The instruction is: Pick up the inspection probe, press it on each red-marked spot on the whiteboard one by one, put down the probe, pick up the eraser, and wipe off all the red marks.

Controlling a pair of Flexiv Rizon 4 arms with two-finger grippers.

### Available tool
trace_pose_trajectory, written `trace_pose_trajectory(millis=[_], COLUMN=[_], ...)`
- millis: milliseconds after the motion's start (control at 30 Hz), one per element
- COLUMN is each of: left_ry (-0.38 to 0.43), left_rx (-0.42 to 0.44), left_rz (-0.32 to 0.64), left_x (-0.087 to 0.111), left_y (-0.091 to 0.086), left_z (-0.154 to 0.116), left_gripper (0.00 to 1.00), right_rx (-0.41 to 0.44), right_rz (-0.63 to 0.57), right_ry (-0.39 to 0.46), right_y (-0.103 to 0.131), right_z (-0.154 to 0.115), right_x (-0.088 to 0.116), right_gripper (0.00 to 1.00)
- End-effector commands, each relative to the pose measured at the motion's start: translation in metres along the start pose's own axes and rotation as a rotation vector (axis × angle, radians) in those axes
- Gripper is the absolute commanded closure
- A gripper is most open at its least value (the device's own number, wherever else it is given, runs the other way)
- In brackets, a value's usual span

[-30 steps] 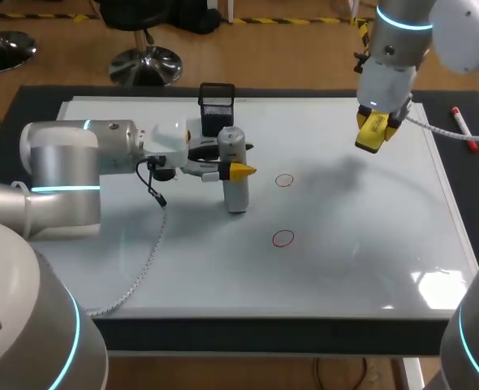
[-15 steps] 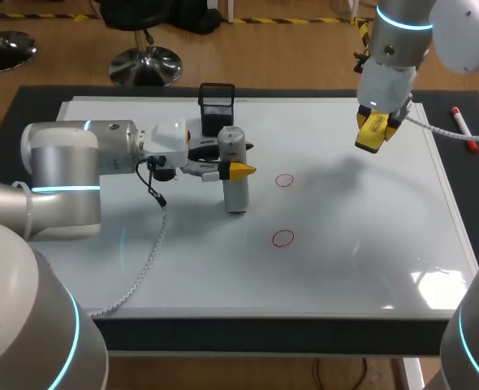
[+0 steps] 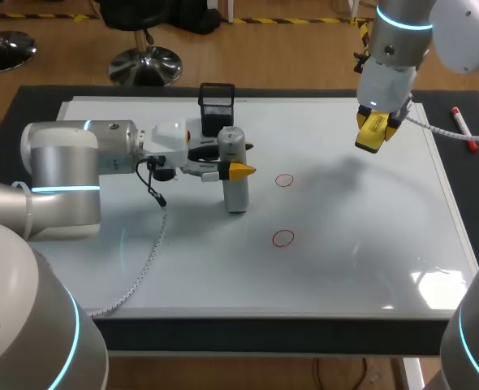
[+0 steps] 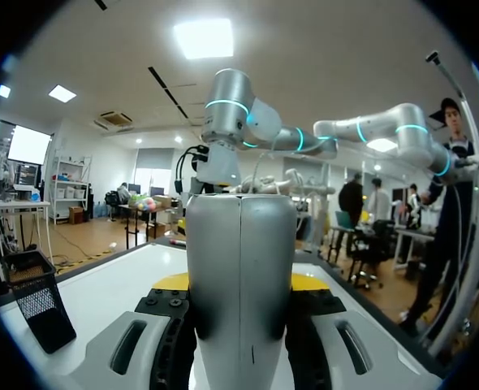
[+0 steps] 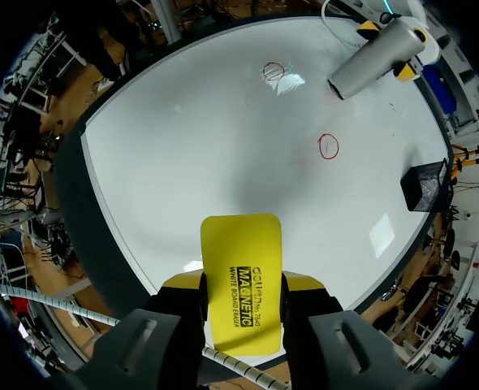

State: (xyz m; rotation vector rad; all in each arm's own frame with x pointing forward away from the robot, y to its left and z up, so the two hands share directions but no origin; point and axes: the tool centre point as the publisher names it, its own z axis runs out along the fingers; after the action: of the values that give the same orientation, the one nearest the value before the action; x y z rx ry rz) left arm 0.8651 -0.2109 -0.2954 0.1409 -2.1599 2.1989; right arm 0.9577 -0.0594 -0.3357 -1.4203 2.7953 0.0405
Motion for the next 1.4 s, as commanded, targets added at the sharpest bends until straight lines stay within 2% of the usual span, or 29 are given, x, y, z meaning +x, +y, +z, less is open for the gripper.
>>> trace_pose_trajectory(millis=[33,300,467,833,1400], left_ry=[-0.002,-0.004,-0.031,-0.119,-0.294], left_rx=[-0.001,0.002,-0.009,-0.065,-0.095], left_rz=[0.0,0.018,0.058,0.143,0.162], left_x=[-0.001,0.001,-0.009,-0.044,-0.091], left_y=[0.002,-0.011,-0.028,-0.053,-0.064], left_z=[-0.001,-0.001,-0.012,-0.049,-0.111], left_gripper=[1.0,1.0,1.0,1.0,1.0], right_rx=[0.001,0.001,0.001,0.001,0.001], right_rz=[-0.001,-0.001,-0.001,-0.001,-0.001], right_ry=[0.004,0.004,0.004,0.004,0.004], right_y=[-0.001,-0.001,-0.001,-0.001,-0.001], right_z=[-0.001,-0.001,-0.001,-0.001,-0.001], right_x=[0.0,0.0,0.0,0.0,0.0], right_gripper=[1.0,1.0,1.0,1.0,1.0])
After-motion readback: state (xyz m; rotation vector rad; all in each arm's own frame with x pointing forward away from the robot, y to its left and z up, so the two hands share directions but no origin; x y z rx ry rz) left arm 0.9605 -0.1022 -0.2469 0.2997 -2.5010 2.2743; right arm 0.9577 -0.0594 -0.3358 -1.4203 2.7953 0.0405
